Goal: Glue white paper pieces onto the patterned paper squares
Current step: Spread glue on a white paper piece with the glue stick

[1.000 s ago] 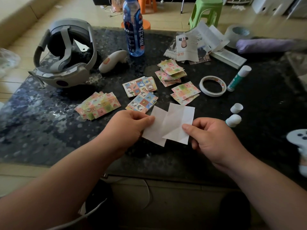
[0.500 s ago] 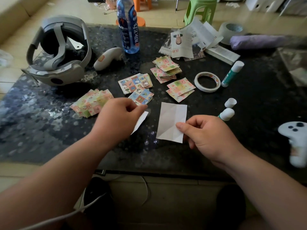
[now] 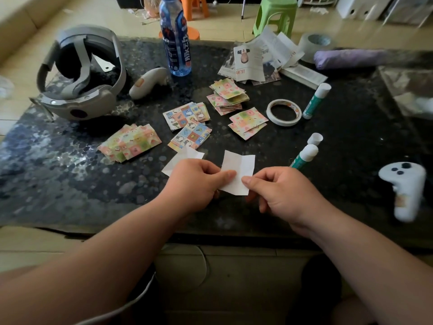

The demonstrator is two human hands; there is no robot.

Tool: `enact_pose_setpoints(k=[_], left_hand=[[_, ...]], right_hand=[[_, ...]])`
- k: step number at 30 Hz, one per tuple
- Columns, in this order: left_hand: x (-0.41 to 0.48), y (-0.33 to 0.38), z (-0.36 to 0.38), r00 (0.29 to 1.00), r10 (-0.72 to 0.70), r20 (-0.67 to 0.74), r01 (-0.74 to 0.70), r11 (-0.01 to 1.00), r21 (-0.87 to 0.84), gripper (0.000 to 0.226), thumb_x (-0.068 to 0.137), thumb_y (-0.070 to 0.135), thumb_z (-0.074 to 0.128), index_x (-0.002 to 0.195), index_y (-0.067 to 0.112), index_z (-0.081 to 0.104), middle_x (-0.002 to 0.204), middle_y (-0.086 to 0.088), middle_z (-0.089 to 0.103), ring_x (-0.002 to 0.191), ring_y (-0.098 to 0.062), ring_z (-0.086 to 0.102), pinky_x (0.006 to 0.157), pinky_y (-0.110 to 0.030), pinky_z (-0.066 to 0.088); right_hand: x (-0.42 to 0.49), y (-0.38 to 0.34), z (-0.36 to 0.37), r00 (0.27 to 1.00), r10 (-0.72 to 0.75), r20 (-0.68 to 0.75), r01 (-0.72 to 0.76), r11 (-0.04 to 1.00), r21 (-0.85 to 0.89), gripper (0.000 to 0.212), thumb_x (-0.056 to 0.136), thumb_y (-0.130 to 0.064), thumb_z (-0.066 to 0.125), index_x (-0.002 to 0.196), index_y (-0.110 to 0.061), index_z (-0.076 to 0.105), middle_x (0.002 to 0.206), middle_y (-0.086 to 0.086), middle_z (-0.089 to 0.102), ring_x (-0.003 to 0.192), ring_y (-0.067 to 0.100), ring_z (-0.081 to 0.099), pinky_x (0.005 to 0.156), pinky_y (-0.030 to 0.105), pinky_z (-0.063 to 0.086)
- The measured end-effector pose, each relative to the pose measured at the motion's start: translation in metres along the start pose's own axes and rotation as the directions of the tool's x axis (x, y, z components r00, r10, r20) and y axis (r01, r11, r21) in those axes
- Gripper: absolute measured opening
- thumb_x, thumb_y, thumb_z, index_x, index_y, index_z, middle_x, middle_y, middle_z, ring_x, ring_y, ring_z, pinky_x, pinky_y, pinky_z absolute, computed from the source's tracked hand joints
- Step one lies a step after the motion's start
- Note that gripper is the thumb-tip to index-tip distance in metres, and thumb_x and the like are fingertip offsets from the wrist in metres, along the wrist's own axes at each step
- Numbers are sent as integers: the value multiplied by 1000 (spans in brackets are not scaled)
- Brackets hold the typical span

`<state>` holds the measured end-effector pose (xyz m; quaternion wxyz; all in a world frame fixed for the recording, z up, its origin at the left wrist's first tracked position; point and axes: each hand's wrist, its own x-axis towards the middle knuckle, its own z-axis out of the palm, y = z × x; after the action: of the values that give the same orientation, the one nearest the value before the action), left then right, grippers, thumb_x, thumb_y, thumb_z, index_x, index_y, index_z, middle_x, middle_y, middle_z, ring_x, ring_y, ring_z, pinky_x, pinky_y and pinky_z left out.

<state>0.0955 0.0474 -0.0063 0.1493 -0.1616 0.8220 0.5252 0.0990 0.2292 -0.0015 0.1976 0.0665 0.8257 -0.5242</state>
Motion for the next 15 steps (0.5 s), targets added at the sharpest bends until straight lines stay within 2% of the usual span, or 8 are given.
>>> enact_pose_setpoints(k=[3, 5, 8, 11, 13, 15], left_hand=[[4, 1, 6, 1000, 30, -8, -28, 984, 176, 32, 81, 50, 80, 74, 20, 71, 65, 1, 70, 58, -11, 61, 53, -27, 45], [7, 2, 9, 998, 59, 9, -59, 955, 292, 30, 84, 50, 78, 76, 22, 69, 69, 6, 68, 63, -10, 61, 55, -26, 44], [10, 2, 11, 995, 90, 39, -98, 915, 391, 23, 88, 44, 76, 79, 26, 66, 80, 9, 66, 73, -6, 60, 56, -23, 39], [12, 1, 9, 993, 115, 37, -119, 888, 445, 17, 89, 41, 75, 84, 29, 65, 85, 12, 65, 76, -3, 59, 57, -20, 39], [13, 2, 6, 992, 123, 36, -125, 870, 477, 17, 88, 42, 75, 92, 29, 66, 85, 14, 62, 76, -1, 57, 59, -19, 39], [12, 4, 2, 992, 119, 34, -119, 833, 540, 23, 87, 46, 74, 99, 31, 62, 85, 16, 57, 78, -3, 55, 61, -23, 40]], right_hand=[[-1, 3, -5, 992, 99, 75, -96, 994, -49, 32, 97, -39, 67, 84, -11, 73, 67, -2, 74, 50, 10, 56, 48, 22, 40], [-2, 3, -15, 978, 179, 111, -153, 966, -211, 32, 97, -45, 65, 89, -15, 74, 74, -4, 77, 53, 10, 61, 55, 25, 43], [-1, 9, -39, 959, 266, 99, -188, 857, -479, 33, 95, -47, 66, 87, -17, 74, 70, -7, 76, 54, 7, 65, 58, 26, 46], [6, 17, -65, 959, 283, -26, -246, 784, -570, 30, 93, -44, 70, 86, -15, 72, 66, -4, 75, 56, 12, 68, 58, 26, 50], [13, 21, -80, 954, 253, -160, -300, 792, -532, 31, 89, -46, 74, 95, -16, 66, 70, -1, 76, 60, 16, 72, 59, 28, 52], [21, 27, -88, 940, 223, -257, -321, 836, -446, 47, 81, -51, 80, 109, -20, 58, 84, 1, 75, 66, 19, 74, 62, 32, 54]])
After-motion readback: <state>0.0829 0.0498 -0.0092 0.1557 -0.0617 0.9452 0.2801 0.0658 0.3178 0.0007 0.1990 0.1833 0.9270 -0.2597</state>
